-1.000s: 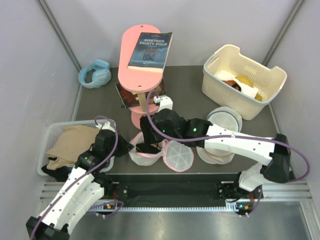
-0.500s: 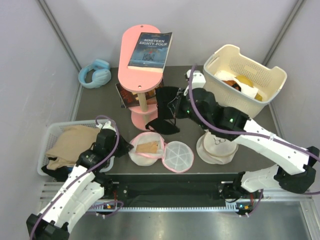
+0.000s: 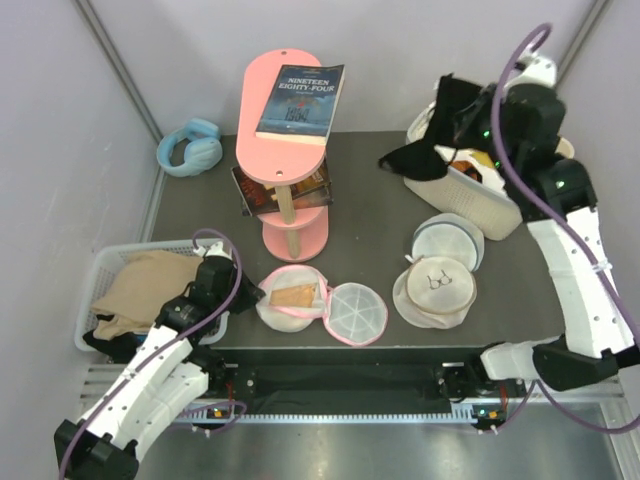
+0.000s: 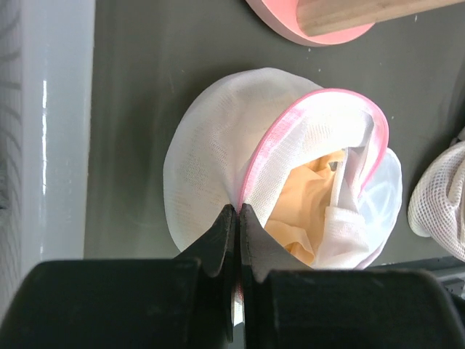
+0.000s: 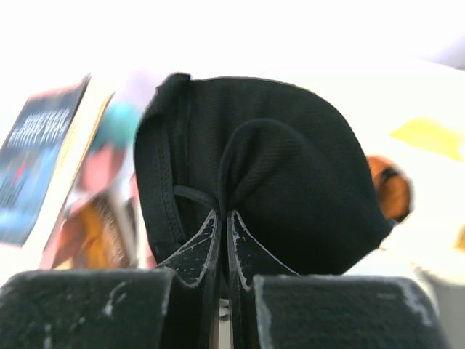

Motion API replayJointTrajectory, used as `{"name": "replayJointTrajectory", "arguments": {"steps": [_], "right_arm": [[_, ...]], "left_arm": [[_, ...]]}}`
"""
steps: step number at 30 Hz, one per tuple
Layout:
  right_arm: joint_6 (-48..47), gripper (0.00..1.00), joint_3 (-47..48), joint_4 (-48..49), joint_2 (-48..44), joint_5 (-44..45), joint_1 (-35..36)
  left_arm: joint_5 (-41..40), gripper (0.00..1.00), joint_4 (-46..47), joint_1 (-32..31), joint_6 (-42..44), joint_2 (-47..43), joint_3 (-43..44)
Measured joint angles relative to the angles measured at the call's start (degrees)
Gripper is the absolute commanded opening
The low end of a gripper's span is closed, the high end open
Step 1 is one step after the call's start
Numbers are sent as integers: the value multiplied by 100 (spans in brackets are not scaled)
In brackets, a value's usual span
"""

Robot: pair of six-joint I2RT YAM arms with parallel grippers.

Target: Unzip the laundry bag and remove the bra

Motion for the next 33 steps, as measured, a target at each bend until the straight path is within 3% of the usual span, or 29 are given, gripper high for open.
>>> {"name": "replayJointTrajectory", "arguments": {"steps": [5, 10, 18, 31, 33], "right_arm": [[-170, 0, 1233, -195, 772, -748, -1456], [-210, 0, 1394, -282, 1318, -1169, -2221], [-304, 0, 1327, -396, 1705, -1346, -2885], [-516, 0, 929, -291, 1770, -1419, -3351], [-516, 8, 831, -289, 1801, -1377, -3410]], "left_arm": [[-140, 0, 11, 0, 0, 151, 85], [-223, 0, 13, 0, 9, 247, 173], [-540, 0, 74, 0, 68, 352, 328], [-682, 0, 289, 0, 35, 608, 330], [-682, 0, 356, 0, 22, 638, 330]]}}
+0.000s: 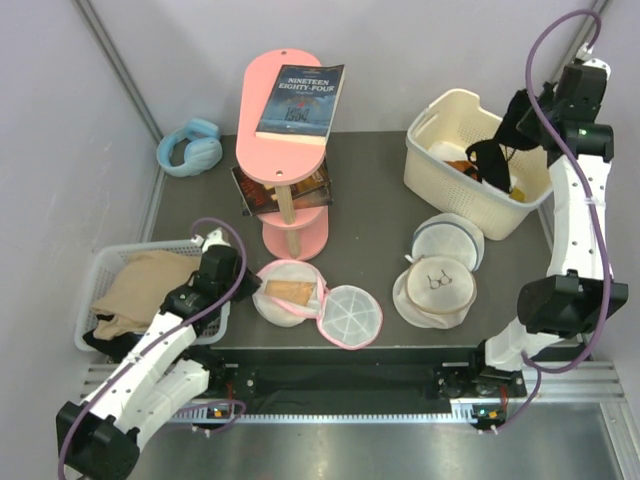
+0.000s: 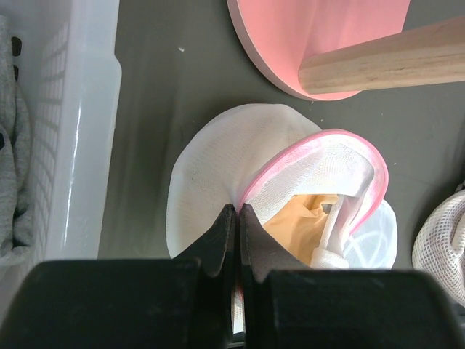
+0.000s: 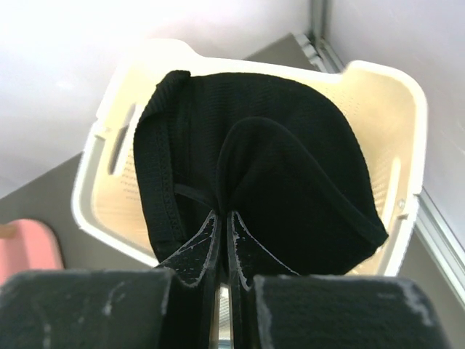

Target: Unzip the laundry bag and remove the bra

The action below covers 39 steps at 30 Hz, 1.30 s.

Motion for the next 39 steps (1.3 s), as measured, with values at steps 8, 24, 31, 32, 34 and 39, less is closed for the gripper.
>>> {"name": "replayJointTrajectory", "arguments": {"steps": [8, 24, 31, 32, 34, 39], "right_arm": [[-50, 100, -127, -103, 57, 407, -96], [-35, 100, -1381, 249, -828, 673, 400], [627, 94, -3073, 1115, -1368, -203, 3023], [837, 93, -3359, 1217, -1340, -389, 3462], [1241, 93, -3773, 1375, -1178, -647, 4249], [2031, 91, -3934, 1731, -564, -981, 6074]], "left_arm": [[7, 0, 136, 0, 2, 234, 0], [136, 0, 138, 0, 146, 286, 2], [190, 0, 44, 0, 149, 210, 2], [205, 0, 13, 0, 149, 190, 2], [243, 0, -44, 0, 146, 149, 2], [369, 0, -227, 0, 149, -33, -2]]}}
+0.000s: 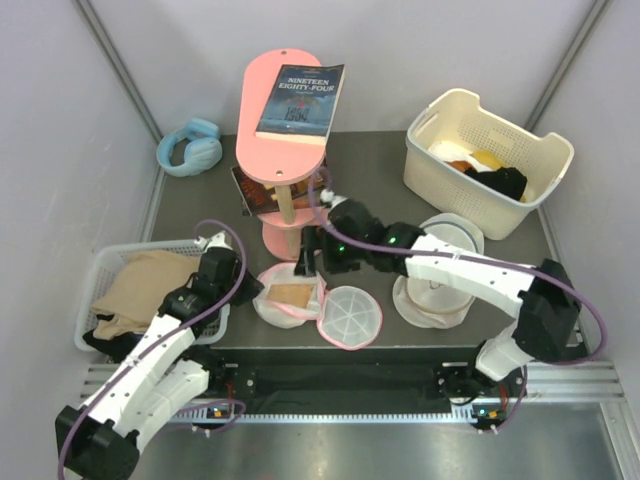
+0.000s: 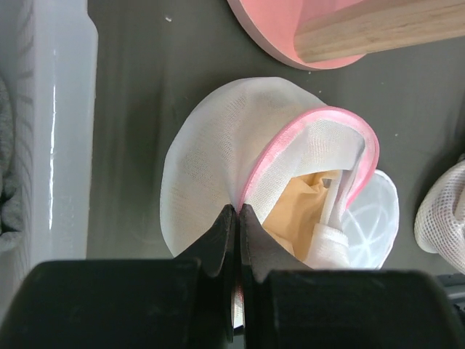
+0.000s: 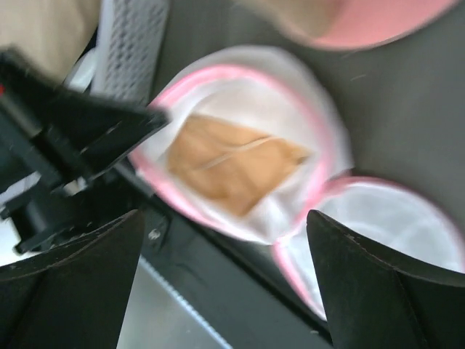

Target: Unzip the laundry bag and remove the bra

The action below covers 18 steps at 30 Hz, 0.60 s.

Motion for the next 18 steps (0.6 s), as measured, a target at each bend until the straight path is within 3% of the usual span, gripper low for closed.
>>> {"name": "replayJointTrajectory", "arguments": {"steps": [7, 18], "right_arm": [[734, 77, 354, 326, 772, -50, 1045], [1405, 66, 590, 271, 1609, 568, 1167]], "left_arm": [[129, 0, -11, 0, -7, -321, -146], [391, 0, -101, 0, -4, -319, -186]]}}
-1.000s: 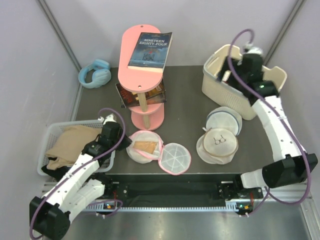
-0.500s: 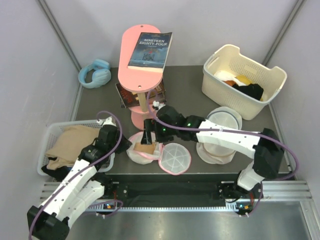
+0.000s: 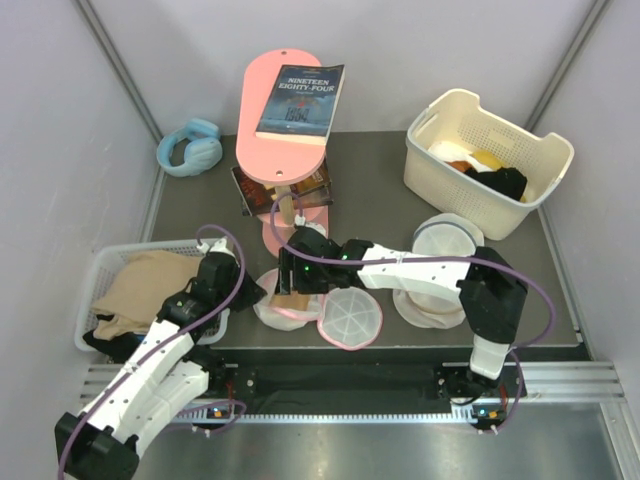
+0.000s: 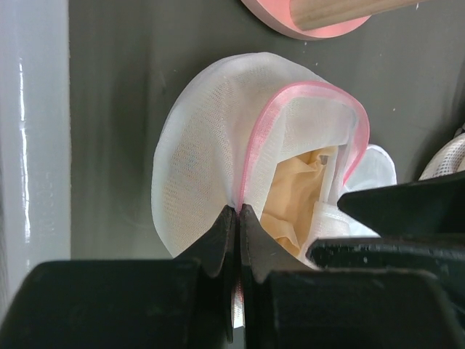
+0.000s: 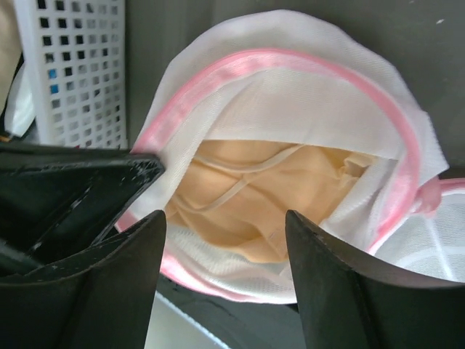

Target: Unzip the laundry bag and remove the bra

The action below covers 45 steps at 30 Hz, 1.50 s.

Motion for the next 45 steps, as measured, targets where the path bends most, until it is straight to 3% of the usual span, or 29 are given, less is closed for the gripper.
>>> {"name": "replayJointTrajectory", "arguments": {"steps": [8, 17, 22, 25, 28, 31, 32, 35, 45], "right_arm": [[-20, 72, 0, 2, 234, 323, 72], [-122, 89, 413, -363, 1137, 577, 474], [-114, 87, 870, -776, 1357, 846, 501], [-96, 82, 1086, -981, 1572, 1049, 546], [-44, 70, 1088, -994, 1613, 1222, 603], [35, 45, 1040, -999, 1617, 1384, 632], [83, 27, 1023, -1029, 1617, 1453, 634], [140, 0, 979, -1045, 1613, 1554, 632], [227, 0, 260, -780, 861, 1792, 597]], "left_arm": [[26, 0, -26, 0, -2, 0, 0], [52, 0, -42, 0, -127, -2, -11], [61, 0, -48, 15, -216, -70, -103], [42, 0, -111, 33, -256, -144, -116], [90, 0, -157, 31, -306, -210, -116], [114, 0, -179, 31, -326, -243, -116], [120, 0, -188, 31, -328, -247, -116], [127, 0, -212, 31, -330, -264, -116], [136, 0, -243, 31, -313, -291, -114]]}}
